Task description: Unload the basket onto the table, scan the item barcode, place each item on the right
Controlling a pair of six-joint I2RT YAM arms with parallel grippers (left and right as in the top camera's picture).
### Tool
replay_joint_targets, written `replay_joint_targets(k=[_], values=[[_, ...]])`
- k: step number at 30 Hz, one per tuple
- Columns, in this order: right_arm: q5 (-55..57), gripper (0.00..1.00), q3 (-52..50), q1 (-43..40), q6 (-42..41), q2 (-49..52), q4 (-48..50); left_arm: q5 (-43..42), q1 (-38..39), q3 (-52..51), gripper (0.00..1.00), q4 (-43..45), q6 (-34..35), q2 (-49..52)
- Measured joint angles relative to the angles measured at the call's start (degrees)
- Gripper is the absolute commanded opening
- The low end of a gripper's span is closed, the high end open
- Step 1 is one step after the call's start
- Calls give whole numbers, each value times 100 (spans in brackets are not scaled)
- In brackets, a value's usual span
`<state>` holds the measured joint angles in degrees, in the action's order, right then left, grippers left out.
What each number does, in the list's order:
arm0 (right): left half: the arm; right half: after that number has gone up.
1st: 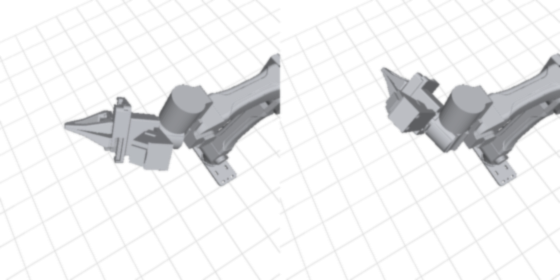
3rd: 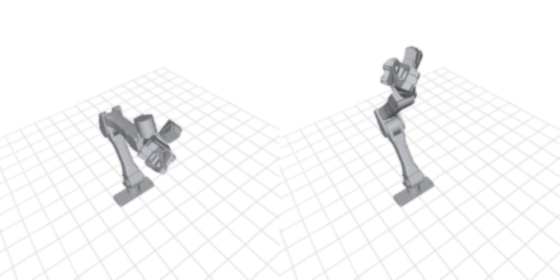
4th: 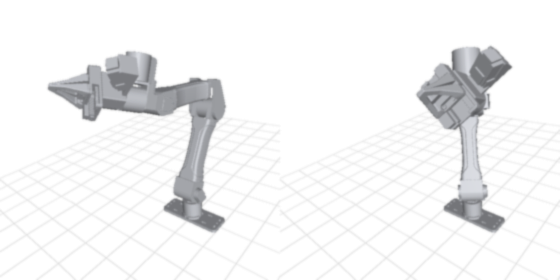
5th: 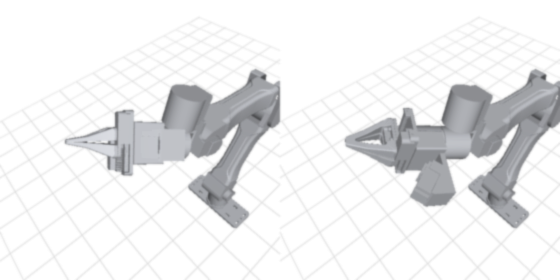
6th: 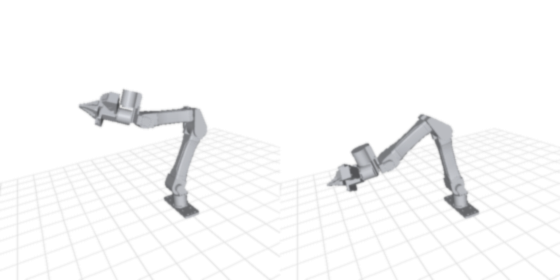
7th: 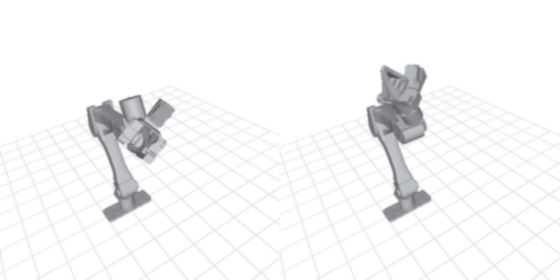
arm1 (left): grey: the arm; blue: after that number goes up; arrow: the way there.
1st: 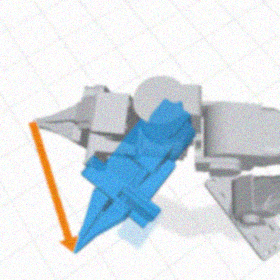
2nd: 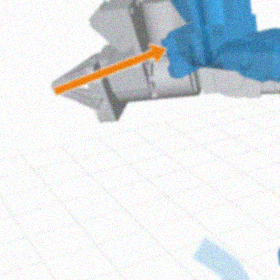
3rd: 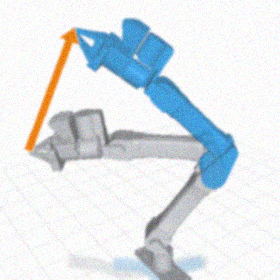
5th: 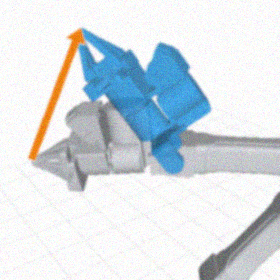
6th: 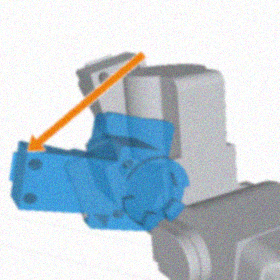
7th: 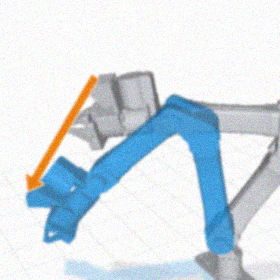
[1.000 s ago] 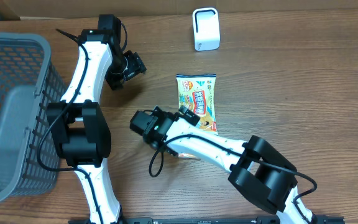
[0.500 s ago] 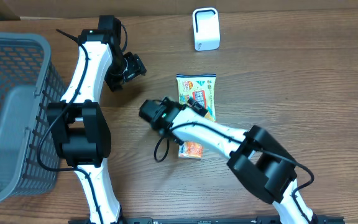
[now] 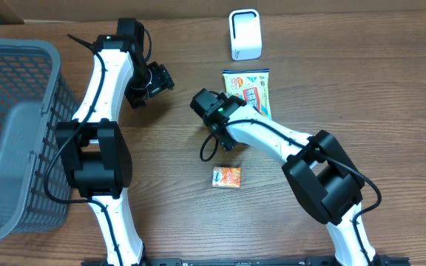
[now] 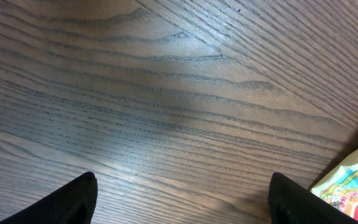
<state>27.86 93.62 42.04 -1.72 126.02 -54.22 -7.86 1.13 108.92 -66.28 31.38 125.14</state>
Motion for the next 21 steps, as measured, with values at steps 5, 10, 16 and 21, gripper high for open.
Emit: replay_joint_targets(k=[5,10,16,21], values=[[-28,49,11,-87,26,96,262,0,0,0,80,0,0,0],[-17,4,35,-76,-2,229,358,2,0,0,80,0,-2,0],[52,4,68,-76,-251,275,155,2,0,0,79,2,-4,0],[-221,4,278,-90,-551,273,-330,0,0,0,72,2,-22,0]])
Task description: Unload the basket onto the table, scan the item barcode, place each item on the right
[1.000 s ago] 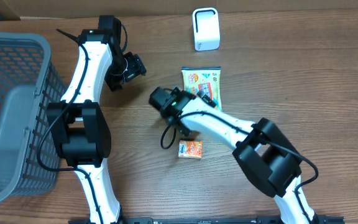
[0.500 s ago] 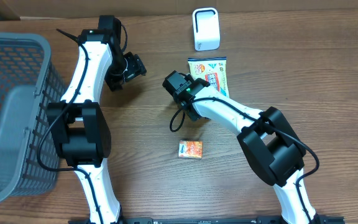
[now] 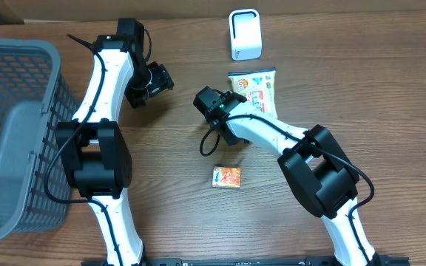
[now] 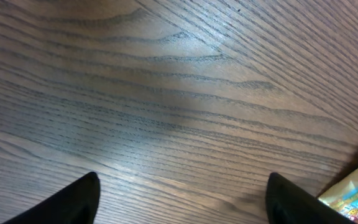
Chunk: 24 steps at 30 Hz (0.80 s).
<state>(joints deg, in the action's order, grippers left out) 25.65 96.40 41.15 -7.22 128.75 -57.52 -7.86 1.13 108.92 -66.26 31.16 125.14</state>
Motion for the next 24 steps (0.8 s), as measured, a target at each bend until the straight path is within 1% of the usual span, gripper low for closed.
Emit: replay_joint_targets(k=[3,7,9,11,17,24], values=[[-455,4,264,-26,-76,-28,-197,-2,0,0,71,2,-55,0],[-1351,4,708,-35,-179,-356,-413,-7,0,0,72,2,-186,0],[-1792,4,872,-35,-221,-643,-446,-7,0,0,77,4,-245,0],[-2271,4,997,-33,-260,-1043,-463,-7,0,0,78,4,-282,0],[-3412,4,1084,-35,-332,-1926,-470,-7,0,0,79,26,-306,0],[-4677,4,1084,-219,-461,-2033,-361,-7,0,0,79,26,-306,0]])
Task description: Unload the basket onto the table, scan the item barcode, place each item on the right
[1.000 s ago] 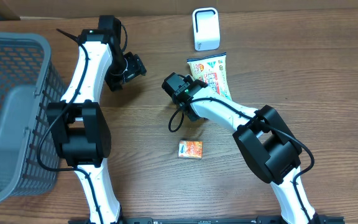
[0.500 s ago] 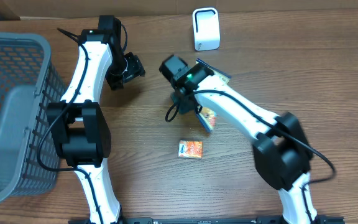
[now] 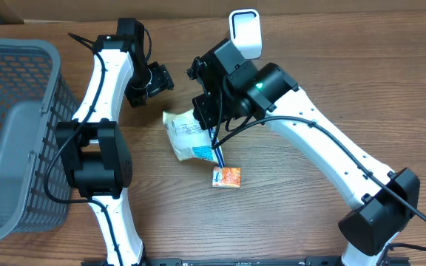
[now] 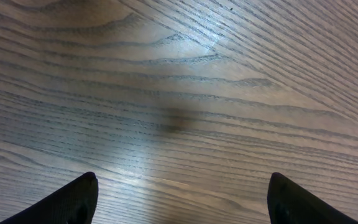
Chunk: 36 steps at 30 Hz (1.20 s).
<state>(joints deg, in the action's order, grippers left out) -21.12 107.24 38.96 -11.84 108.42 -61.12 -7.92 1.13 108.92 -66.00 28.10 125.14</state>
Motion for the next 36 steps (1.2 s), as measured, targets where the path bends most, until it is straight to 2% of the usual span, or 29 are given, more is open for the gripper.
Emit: replay_joint_targets(k=[5,12,15,17,19,22,25,33,34,36], values=[[-374,4,-352,-713,-205,0,341,0,0,0,79,0,0,0],[-828,4,-1917,-2100,-334,-7,1473,0,0,0,79,13,0,0],[-824,4,-2485,-2682,-385,-4,1488,0,0,0,79,15,0,0],[-678,9,-2638,-3093,-413,-4,1309,0,0,0,79,17,0,0],[-522,28,-2643,-3416,-422,-4,1263,0,0,0,79,20,0,0],[-354,80,-2640,-3810,-420,-4,1261,0,0,0,79,17,0,0],[-195,100,-2640,-4050,-372,-4,1261,0,0,0,79,17,0,0],[813,99,-2640,-4063,-492,-4,1029,-2,0,0,79,17,0,0],[892,93,-2643,-4063,-509,-4,1040,-4,0,0,79,17,0,0],[1005,67,-2682,-4063,-625,-4,1137,-15,0,0,79,17,0,0]])
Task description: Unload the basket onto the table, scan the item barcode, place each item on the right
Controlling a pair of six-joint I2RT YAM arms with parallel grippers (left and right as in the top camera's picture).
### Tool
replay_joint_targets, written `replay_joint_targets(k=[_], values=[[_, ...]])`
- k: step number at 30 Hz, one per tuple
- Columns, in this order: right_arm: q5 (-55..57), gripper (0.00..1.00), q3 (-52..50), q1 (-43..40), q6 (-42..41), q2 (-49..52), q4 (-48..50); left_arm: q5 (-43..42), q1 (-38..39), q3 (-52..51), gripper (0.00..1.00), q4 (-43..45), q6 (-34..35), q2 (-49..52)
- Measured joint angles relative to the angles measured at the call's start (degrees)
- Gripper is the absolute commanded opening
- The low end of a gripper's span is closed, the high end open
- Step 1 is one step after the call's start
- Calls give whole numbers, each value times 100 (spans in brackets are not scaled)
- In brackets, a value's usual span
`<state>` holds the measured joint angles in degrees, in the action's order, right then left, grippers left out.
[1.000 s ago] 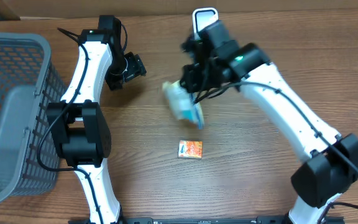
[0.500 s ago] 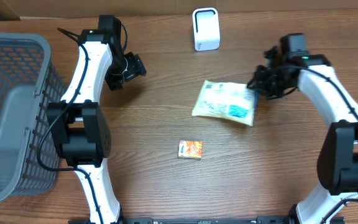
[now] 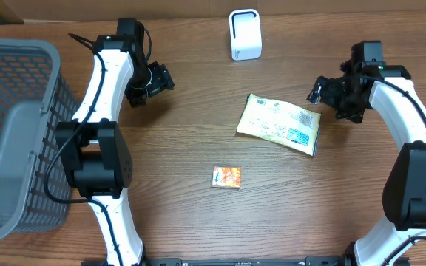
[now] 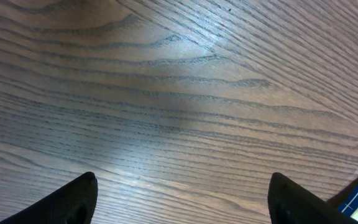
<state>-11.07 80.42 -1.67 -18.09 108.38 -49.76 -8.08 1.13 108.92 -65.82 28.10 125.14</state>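
A flat snack packet (image 3: 278,123) lies pale back side up on the table right of centre, a blue patch at its right end. A corner of it shows in the left wrist view. My right gripper (image 3: 319,91) hovers just beyond the packet's upper right corner, apart from it, and looks open and empty. The white scanner (image 3: 244,34) stands at the back edge. My left gripper (image 3: 161,77) (image 4: 182,176) is open over bare wood at the back left, nothing between its fingers (image 4: 73,198).
A small orange packet (image 3: 227,176) lies near the middle front. A large grey mesh basket (image 3: 6,89) fills the left side. A white object pokes in at the right edge.
The right arm held the packet up left of centre, near the scanner. Now the packet lies back side up right of centre, let go, and the right gripper is at the far right. The left arm is unchanged.
The packet lay printed side up below the scanner with my right gripper at its left edge. Then the gripper was on it and the packet had shifted. Later it was held raised, pale back showing. Now it lies flipped on the table, released.
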Motion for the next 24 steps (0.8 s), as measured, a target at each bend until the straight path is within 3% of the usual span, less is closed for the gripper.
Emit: replay_joint_targets(k=[2,8,15,24], values=[[22,42,-114,0,-170,0,146,-4,0,0,79,0,0,0],[-579,27,-756,129,-470,0,905,-4,0,0,78,0,0,0],[-846,18,-1110,1005,-675,0,1473,-4,61,0,74,0,-2,0],[-603,20,-1143,1875,-1657,345,2380,-52,332,0,73,0,-118,0]])
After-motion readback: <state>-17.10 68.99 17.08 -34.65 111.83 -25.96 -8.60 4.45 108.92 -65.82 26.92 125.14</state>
